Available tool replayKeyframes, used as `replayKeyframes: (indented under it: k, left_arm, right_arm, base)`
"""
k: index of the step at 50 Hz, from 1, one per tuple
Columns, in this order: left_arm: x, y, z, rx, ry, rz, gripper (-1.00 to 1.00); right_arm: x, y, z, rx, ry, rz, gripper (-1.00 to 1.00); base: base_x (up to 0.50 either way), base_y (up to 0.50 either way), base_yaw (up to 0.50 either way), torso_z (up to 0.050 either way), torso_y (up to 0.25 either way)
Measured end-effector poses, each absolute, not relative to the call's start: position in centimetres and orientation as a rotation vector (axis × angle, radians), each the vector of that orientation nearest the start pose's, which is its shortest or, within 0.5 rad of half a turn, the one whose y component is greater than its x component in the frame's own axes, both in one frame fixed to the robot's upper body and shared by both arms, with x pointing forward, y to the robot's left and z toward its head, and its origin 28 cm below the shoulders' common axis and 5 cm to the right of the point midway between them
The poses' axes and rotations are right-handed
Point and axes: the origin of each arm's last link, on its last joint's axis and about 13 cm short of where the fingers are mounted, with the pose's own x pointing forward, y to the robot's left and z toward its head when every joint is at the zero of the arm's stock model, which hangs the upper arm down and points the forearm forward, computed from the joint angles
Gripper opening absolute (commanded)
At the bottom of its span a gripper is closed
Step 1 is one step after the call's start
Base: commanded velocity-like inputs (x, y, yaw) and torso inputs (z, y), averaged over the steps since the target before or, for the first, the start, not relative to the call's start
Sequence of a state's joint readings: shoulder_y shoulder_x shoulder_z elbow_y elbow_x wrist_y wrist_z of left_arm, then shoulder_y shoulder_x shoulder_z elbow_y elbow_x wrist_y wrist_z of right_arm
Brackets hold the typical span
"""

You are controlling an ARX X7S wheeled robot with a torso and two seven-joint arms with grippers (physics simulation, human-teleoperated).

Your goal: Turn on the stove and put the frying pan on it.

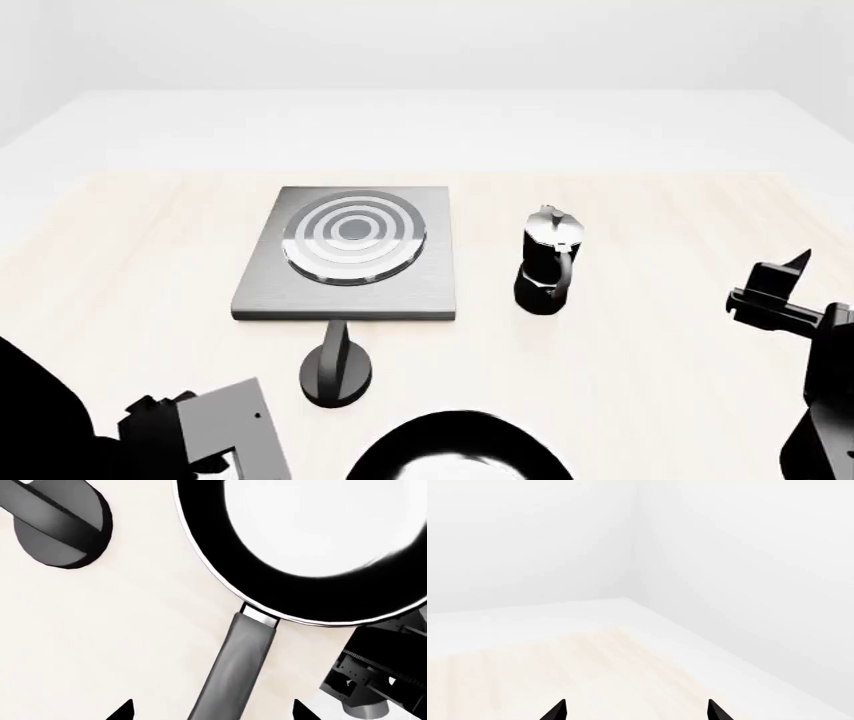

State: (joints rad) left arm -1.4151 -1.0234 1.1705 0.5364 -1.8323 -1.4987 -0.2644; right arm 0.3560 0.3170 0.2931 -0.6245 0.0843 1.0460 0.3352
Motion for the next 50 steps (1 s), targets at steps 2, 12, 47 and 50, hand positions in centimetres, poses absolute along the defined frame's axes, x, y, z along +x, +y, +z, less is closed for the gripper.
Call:
replayKeyframes:
  k: [2, 12, 47, 50]
  left_arm:
    - [18.8, 27.9, 23.0, 0.680, 1.081, -0.870, 1.00]
    - [19.5, 27.8, 21.6, 0.661, 1.098, -0.916, 1.00]
    - [20.3, 27.9, 15.7, 0.541, 1.199, -1.046, 1.00]
    - [20.3, 28.0, 15.2, 0.528, 1.211, -1.046, 1.00]
  right_arm:
    - [22.3, -20.4, 17.1, -0.141, -0.008, -0.650, 1.00]
    - [22.3, -20.3, 17.2, -0.141, -0.012, -0.648, 1.00]
    - [22.2, -20.3, 17.0, -0.142, -0.009, -0.647, 1.00]
    - [22.2, -20.3, 17.0, -0.142, -0.010, -0.648, 1.00]
  base:
    - [0.00, 0.00, 0.00, 0.000, 0.000]
    - [0.00, 0.00, 0.00, 0.000, 0.000]
    - [0.00, 0.00, 0.00, 0.000, 0.000]
    - [0.00, 0.00, 0.00, 0.000, 0.000]
